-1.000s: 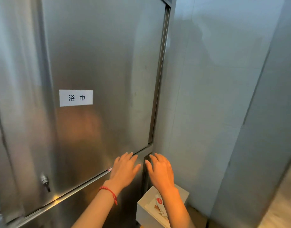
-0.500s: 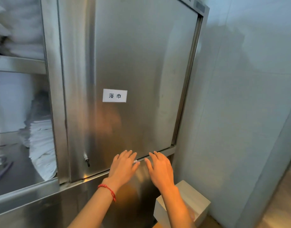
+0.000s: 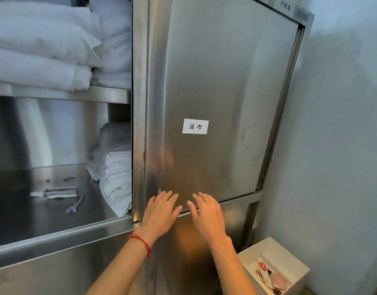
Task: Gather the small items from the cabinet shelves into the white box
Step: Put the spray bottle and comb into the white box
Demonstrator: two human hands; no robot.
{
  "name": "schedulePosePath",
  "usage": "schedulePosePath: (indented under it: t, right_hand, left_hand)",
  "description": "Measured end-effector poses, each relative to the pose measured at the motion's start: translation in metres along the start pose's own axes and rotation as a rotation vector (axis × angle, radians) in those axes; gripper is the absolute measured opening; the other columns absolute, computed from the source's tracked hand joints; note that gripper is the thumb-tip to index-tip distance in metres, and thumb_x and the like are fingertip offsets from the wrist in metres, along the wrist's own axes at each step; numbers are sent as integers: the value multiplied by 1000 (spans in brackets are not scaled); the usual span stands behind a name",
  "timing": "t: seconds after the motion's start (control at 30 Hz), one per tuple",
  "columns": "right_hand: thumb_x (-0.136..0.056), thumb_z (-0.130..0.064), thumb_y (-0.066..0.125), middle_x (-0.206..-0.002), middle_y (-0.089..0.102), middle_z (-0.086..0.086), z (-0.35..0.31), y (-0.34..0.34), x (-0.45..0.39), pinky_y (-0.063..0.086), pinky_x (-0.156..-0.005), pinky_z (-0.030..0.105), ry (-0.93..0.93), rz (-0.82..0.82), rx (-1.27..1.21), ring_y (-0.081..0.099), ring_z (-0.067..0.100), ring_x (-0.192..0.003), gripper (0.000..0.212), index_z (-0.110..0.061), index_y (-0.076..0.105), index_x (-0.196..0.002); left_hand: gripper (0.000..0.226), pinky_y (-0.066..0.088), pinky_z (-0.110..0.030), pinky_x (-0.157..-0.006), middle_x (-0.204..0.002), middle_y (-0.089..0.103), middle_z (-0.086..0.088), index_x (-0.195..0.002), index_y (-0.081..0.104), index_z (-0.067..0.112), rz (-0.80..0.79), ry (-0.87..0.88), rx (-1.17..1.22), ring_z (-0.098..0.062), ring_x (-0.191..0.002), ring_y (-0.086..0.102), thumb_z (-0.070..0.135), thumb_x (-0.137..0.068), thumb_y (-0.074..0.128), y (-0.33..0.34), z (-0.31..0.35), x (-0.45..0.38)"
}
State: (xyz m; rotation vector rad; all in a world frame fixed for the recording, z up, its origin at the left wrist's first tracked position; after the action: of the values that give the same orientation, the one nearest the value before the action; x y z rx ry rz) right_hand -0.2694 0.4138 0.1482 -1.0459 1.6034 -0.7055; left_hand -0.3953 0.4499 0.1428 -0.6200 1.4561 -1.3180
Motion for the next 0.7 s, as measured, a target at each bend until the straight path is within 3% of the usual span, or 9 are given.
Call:
schedulePosePath:
  t: [0.7]
  right_hand:
    - [-100,-39,36,-138,49,4,-193,31,20,24,-109,28,-266,-36,-106,40,17,-129,44,-15,50,-135]
  left_hand:
    - [51,23,-32,-111,-149,35,1,-144,33,22,70,-176,-88,-14,-138,28,43,-98,35,-72,-155,94]
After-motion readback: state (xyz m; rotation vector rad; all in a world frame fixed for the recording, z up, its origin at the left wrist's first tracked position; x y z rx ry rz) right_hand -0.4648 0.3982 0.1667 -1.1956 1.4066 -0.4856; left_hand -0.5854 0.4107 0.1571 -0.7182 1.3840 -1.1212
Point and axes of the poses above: each hand's wrist, its own x-axis away from the middle knuckle, its own y-axis out of the palm, z = x × y, the point moved 8 cm from there along -x, towards the middle knuckle
